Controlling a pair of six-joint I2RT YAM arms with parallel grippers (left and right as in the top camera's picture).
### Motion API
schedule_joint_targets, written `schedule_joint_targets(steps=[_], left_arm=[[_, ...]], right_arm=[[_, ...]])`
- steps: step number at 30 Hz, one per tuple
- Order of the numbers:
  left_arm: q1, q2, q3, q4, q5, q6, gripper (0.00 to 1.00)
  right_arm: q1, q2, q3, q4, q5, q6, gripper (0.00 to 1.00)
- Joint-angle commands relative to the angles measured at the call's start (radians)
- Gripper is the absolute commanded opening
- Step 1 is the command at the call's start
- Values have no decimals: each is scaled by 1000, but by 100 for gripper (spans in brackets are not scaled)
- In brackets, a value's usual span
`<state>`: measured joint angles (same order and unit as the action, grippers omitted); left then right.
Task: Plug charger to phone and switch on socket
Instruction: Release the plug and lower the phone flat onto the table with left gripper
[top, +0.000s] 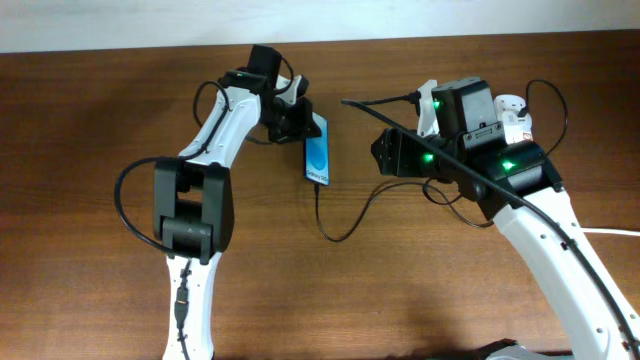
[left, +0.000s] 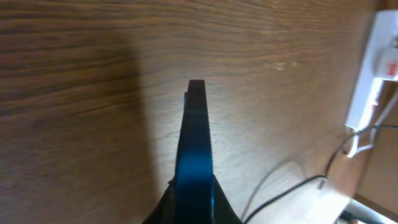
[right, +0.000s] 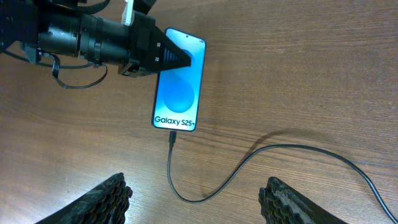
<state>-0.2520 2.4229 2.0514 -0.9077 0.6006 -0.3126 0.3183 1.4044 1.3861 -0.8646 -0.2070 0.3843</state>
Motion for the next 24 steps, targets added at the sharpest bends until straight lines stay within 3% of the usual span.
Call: schedule_joint_targets(steps=[1, 24], left_arm=[[5, -7, 6, -6, -50, 19, 0], [2, 23, 6, -28, -101, 19, 0]], right_arm=[[-5, -10, 20, -9, 10, -11, 72], [-5, 10, 20, -18, 9, -14, 72]])
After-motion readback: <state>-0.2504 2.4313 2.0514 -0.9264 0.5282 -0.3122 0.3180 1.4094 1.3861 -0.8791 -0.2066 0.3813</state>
